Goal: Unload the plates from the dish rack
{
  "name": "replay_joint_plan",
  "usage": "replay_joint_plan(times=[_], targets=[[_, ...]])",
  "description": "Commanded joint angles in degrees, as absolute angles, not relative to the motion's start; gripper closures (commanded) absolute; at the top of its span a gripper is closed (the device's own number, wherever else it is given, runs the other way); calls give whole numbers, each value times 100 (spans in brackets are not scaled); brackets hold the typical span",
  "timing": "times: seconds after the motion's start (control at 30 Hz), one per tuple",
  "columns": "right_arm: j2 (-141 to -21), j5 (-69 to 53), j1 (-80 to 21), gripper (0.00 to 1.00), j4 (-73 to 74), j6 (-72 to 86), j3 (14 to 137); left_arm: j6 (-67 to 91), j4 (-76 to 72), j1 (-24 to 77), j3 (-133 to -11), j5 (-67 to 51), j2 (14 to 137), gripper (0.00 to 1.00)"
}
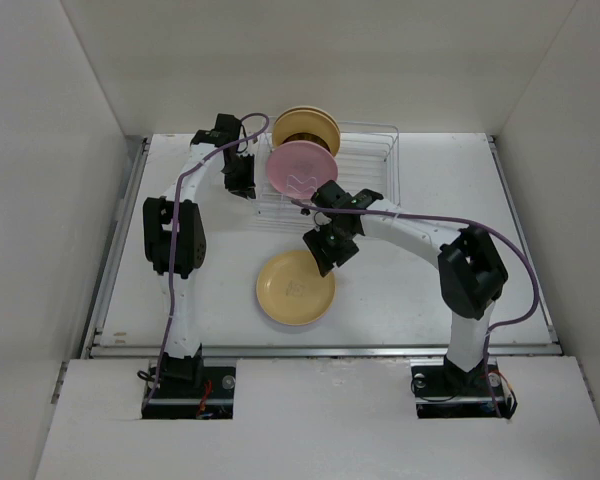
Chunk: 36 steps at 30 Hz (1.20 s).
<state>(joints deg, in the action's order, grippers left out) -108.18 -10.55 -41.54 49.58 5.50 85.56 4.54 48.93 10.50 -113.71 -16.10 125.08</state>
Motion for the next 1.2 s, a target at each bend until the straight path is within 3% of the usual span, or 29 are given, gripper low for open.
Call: replay_joint_plan(times=[0.0,0.33,0.57,0.83,1.1,1.17], targets=[[-10767,-616,-4140,37,5150,642,8780,457,5792,1090,-11435,-2127,12190,100],[-10125,-10,-4000,29,4589,642,10334,457,5792,1090,-11329,-2188,12190,100],[-11486,633,-3279,29,4228,361,12625,1080,5379,958,-10170,-2671,11577,100],[-12428,186,-3208,29,3981,-579,13236,1222,5167,905,-9878,-2752,11486,100],[-12716,8,-3208,35,3595,-844,12920,1169,5300,905,-10151,-2637,11725,100],[-12901,122,-3208,50,3595,-844,13217,1117,5300,905,-10151,-2575,11725,100]])
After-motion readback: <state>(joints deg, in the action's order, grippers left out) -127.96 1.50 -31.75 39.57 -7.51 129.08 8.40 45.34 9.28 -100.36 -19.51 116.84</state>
